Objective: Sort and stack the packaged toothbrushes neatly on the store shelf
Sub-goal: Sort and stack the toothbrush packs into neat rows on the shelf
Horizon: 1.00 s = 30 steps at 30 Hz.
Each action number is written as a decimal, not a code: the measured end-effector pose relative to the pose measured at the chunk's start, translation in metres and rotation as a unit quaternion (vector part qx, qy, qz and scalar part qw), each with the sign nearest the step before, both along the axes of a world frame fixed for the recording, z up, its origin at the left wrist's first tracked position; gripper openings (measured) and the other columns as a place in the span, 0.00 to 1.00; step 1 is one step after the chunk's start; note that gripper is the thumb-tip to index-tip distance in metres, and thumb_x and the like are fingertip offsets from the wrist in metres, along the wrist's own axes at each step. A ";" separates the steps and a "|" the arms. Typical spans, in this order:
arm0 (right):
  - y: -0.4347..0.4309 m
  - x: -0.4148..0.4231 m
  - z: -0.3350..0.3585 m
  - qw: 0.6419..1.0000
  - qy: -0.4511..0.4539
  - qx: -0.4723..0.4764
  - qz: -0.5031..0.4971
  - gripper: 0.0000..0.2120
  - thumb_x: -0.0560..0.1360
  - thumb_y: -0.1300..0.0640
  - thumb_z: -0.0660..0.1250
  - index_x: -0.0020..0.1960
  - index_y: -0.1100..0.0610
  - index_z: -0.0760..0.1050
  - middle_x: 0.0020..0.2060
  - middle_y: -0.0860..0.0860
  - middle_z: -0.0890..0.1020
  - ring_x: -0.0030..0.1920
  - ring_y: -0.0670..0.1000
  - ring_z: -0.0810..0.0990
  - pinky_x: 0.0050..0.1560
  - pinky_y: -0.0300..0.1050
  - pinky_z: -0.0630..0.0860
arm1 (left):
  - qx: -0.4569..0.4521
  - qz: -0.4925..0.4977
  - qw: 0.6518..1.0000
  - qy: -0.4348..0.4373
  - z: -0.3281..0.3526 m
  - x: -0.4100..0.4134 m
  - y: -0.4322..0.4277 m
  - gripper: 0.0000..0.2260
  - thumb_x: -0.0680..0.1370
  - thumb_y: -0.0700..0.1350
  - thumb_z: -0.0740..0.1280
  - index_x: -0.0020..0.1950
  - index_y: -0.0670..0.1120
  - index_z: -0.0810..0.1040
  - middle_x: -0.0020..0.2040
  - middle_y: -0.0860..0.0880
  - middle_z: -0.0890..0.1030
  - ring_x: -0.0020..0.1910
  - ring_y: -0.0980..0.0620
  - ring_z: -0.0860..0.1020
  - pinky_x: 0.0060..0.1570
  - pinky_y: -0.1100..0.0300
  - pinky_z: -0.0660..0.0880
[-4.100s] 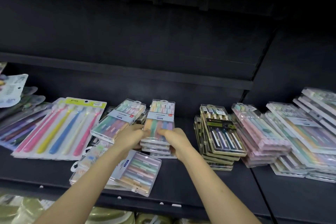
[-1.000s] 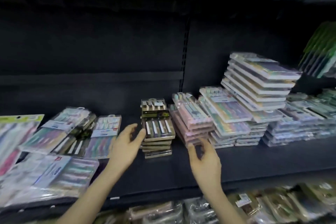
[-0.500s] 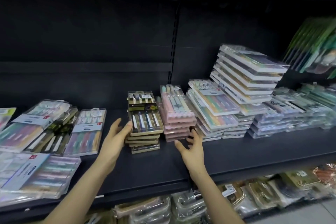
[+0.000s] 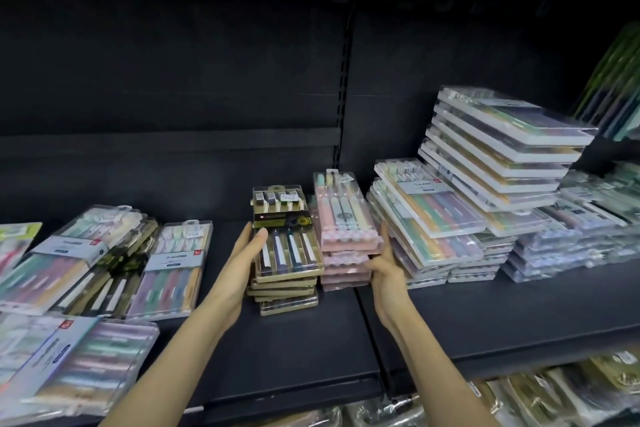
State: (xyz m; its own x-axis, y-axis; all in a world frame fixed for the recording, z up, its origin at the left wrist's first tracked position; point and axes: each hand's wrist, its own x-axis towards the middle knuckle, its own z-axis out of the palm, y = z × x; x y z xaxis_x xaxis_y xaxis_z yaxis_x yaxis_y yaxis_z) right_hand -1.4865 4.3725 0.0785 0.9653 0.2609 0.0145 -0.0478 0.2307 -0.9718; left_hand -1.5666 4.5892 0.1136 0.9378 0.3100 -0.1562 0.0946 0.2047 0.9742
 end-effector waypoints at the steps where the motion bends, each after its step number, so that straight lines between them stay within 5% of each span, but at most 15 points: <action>1: -0.001 0.001 0.000 1.000 -0.014 0.006 0.017 0.37 0.69 0.60 0.63 0.74 0.39 0.58 0.68 0.38 0.72 0.67 0.39 0.70 0.66 0.41 0.67 | 0.006 -0.003 1.000 -0.001 0.000 0.002 0.001 0.44 0.62 0.70 0.68 0.76 0.61 0.58 0.70 0.58 0.71 0.68 0.56 0.69 0.72 0.48 0.61; 3: -0.003 0.004 0.001 0.998 -0.030 0.009 0.048 0.37 0.66 0.46 0.71 0.72 0.37 0.60 0.60 0.32 0.76 0.60 0.32 0.74 0.58 0.37 0.69 | 0.016 -0.010 1.000 -0.002 -0.001 0.004 0.002 0.42 0.64 0.69 0.68 0.75 0.62 0.58 0.70 0.59 0.71 0.69 0.56 0.69 0.72 0.49 0.61; 5: -0.004 0.007 0.005 0.998 -0.027 -0.008 0.062 0.41 0.64 0.35 0.72 0.73 0.39 0.61 0.64 0.35 0.75 0.64 0.36 0.73 0.64 0.43 0.68 | 0.021 -0.016 1.000 -0.005 -0.002 0.006 0.004 0.38 0.67 0.67 0.67 0.75 0.63 0.59 0.69 0.59 0.71 0.68 0.56 0.70 0.72 0.49 0.62; 8: 0.000 0.008 0.011 0.996 -0.042 -0.029 0.079 0.39 0.69 0.31 0.65 0.74 0.47 0.63 0.68 0.44 0.74 0.68 0.46 0.72 0.67 0.49 0.68 | 0.026 -0.015 1.000 -0.011 -0.004 0.011 0.005 0.30 0.74 0.61 0.66 0.74 0.62 0.61 0.67 0.58 0.74 0.66 0.56 0.72 0.70 0.49 0.64; 18: 0.014 0.012 0.023 0.995 -0.006 0.018 0.094 0.34 0.71 0.40 0.65 0.72 0.56 0.66 0.64 0.55 0.77 0.65 0.56 0.75 0.67 0.57 0.69 | 0.010 0.010 1.000 -0.022 -0.002 0.014 0.011 0.22 0.79 0.51 0.63 0.73 0.59 0.65 0.61 0.54 0.80 0.60 0.53 0.78 0.66 0.47 0.70; 26: 0.046 0.001 0.016 0.992 0.001 0.012 0.123 0.30 0.70 0.39 0.65 0.70 0.48 0.67 0.62 0.47 0.79 0.62 0.47 0.78 0.59 0.46 0.74 | 0.013 0.025 1.000 0.004 0.005 0.002 0.044 0.20 0.79 0.49 0.63 0.71 0.58 0.68 0.62 0.52 0.79 0.61 0.50 0.77 0.66 0.47 0.69; 30: 0.052 -0.003 0.026 0.992 -0.009 -0.031 0.123 0.31 0.72 0.39 0.64 0.72 0.47 0.65 0.66 0.46 0.76 0.64 0.45 0.76 0.66 0.49 0.70 | 0.074 0.010 0.997 0.027 0.017 -0.008 0.053 0.20 0.80 0.53 0.61 0.73 0.56 0.66 0.67 0.55 0.75 0.66 0.53 0.73 0.70 0.52 0.64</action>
State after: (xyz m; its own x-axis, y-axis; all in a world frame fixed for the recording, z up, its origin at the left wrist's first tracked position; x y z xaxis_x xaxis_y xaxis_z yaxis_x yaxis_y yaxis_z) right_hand -1.4899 4.4243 0.1046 0.8721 0.4893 0.0079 -0.0770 0.1532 -0.9852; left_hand -1.5749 4.6424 0.1306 0.9226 0.3524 -0.1572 0.1447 0.0616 0.9876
